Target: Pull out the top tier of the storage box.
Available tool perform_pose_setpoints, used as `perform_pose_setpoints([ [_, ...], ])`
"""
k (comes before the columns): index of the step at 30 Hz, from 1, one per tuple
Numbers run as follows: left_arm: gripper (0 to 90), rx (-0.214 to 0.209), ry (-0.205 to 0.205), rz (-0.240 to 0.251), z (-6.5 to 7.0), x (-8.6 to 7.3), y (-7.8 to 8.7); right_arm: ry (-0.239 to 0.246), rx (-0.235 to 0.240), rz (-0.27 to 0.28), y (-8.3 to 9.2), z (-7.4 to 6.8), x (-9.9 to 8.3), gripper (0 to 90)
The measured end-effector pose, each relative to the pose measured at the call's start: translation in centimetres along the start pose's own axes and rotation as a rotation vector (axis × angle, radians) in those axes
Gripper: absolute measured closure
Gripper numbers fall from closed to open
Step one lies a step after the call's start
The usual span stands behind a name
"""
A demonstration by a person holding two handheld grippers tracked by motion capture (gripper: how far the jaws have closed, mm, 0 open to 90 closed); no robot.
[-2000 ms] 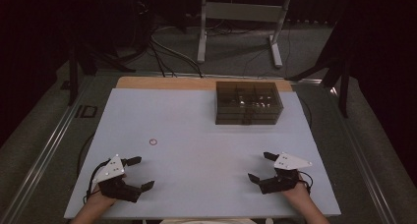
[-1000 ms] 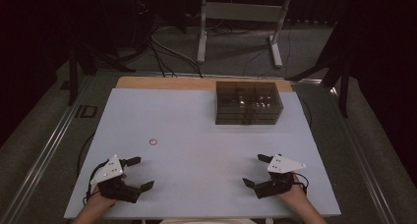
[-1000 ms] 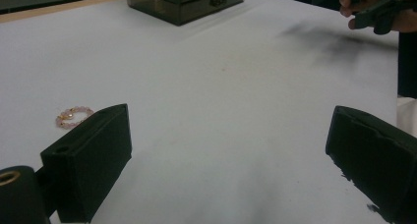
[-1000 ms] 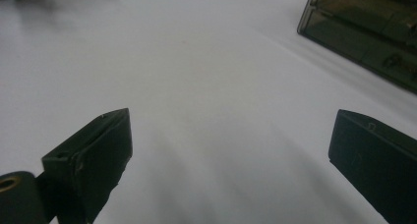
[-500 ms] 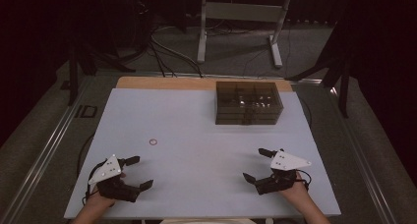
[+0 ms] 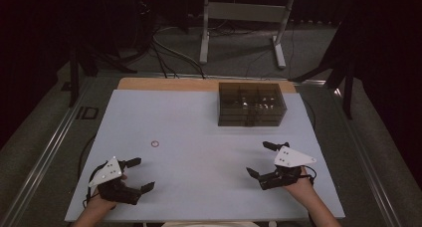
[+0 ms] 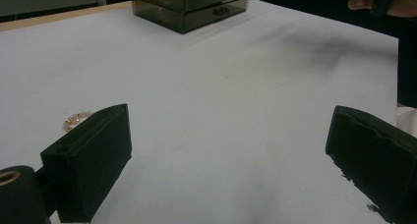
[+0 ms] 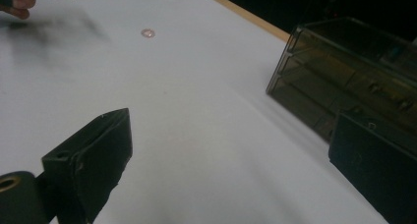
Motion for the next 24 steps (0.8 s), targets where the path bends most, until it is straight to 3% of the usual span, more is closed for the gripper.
perform_pose_setpoints([
  [13,5.2,-0.002,0.002,0.003,0.0,0.0,0.1,0.075,-0.032,0.017,-0.5,1.6,1.6,3.3],
  [24,5.2,-0.002,0.002,0.003,0.0,0.0,0.1,0.148,-0.062,-0.019,-1.7,3.0,2.0,3.3],
])
Point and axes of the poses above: each handheld gripper's, and its own axes: y roughly backward along the jaws, x roughly out of its top, z roughly to its right, the point moved 9 cm from there along -y, roughly forward along the jaws, and after that the axes turned 15 degrees about -y, right-handed, at the moved point
